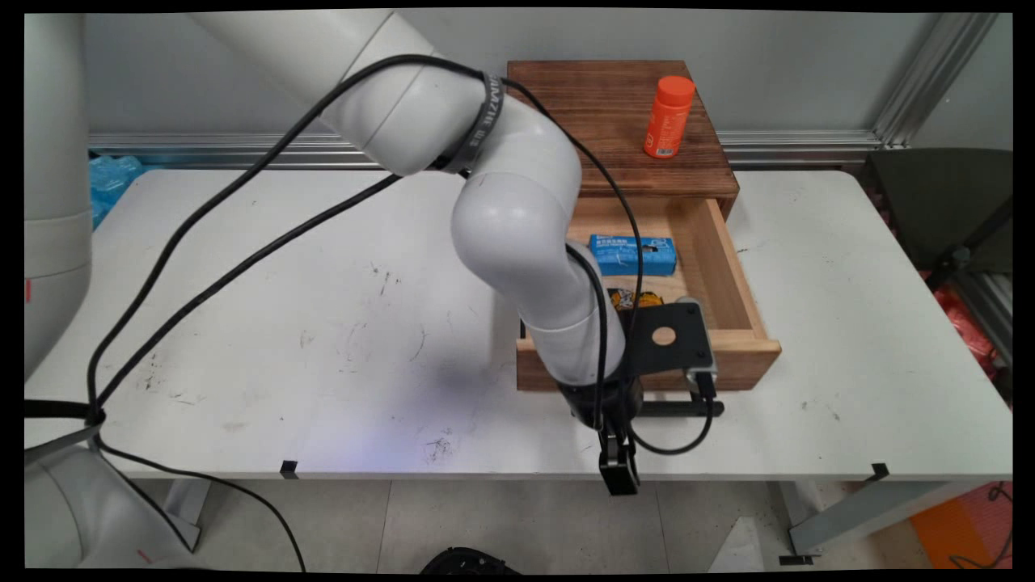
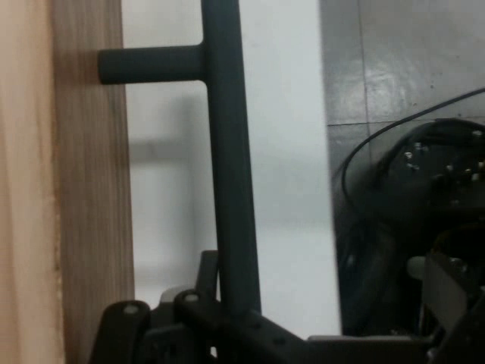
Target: Open the drawer
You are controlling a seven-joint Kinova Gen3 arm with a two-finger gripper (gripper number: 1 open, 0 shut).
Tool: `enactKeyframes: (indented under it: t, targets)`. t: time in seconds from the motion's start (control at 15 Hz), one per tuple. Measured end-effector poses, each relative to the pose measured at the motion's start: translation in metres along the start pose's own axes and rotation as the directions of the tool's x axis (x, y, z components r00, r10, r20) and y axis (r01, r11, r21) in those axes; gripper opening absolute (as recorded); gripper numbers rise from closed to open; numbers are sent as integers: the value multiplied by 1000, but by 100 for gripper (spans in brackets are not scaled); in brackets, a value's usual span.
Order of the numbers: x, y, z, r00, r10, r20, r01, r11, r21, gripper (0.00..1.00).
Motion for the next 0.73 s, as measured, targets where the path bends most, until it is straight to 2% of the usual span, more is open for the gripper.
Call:
enactKeyframes:
  t: [0.73]
  targets:
    - [3, 24, -9, 1000, -1, -18, 1, 1000, -18, 100]
